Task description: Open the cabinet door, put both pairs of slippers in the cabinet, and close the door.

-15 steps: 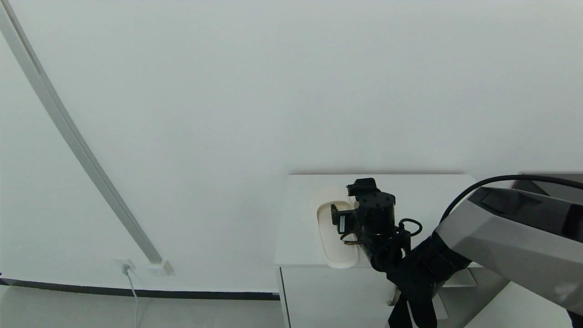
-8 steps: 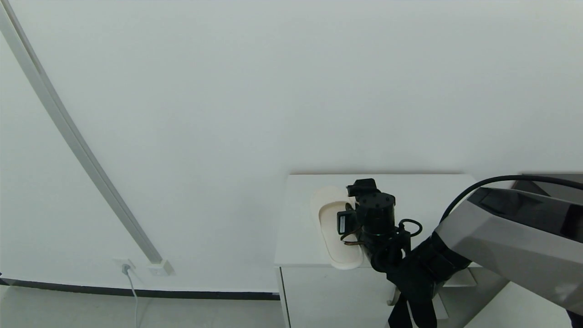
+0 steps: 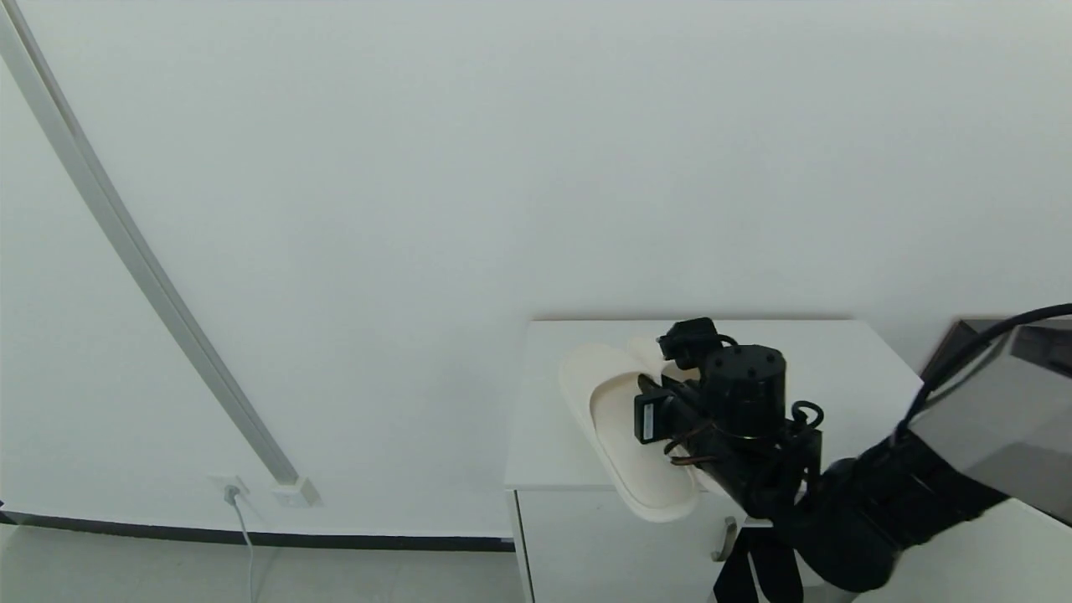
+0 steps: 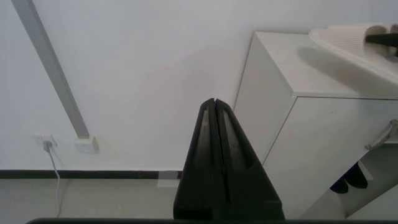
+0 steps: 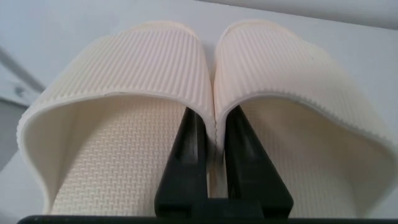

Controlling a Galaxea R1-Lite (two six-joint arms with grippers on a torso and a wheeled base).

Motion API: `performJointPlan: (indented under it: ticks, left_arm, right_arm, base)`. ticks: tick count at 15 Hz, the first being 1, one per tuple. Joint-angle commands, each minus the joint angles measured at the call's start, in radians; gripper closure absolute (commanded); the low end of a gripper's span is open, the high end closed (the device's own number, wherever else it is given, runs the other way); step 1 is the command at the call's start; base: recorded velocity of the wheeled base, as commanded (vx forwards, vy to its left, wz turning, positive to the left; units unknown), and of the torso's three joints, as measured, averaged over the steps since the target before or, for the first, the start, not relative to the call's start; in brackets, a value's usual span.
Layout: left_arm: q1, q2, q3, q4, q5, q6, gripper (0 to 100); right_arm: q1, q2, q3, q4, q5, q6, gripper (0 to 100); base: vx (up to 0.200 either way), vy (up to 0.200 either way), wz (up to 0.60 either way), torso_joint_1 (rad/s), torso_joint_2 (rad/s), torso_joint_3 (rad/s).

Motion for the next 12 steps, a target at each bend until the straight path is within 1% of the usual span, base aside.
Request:
performJointPlan:
  ticks: [1,3,5,9,12]
  left_arm:
    - [0.000,0.000,0.000,0.000,0.000,-0.001,100]
    - [0.000,0.000,0.000,0.000,0.000,-0.001,100]
    - [0.000,0.000,0.000,0.000,0.000,-0.001,100]
    - [0.000,0.000,0.000,0.000,0.000,-0.001,100]
    - [0.000,0.000,0.000,0.000,0.000,-0.001,100]
  right_arm:
    - [0.008,-0.206,0.158,-0.001,0.087,-0.009,100]
    - [0.025,-0.318,0.256,0.005,0.160,-0.009,100]
    - [0.037,-0.374,0.316,0.011,0.193,-0.038,100]
    - [0.073,-0.354,0.325,0.010,0.191,-0.042,100]
    - [0.074,-0.344,0.328,0.010,0.190,-0.042,100]
  base:
    - [0.000,0.000,0.00,0.000,0.00,0.000]
    - [0.000,0.000,0.00,0.000,0.00,0.000]
    - [0.000,0.000,0.00,0.000,0.00,0.000]
    - [0.000,0.000,0.00,0.000,0.00,0.000]
    - [0.000,0.000,0.00,0.000,0.00,0.000]
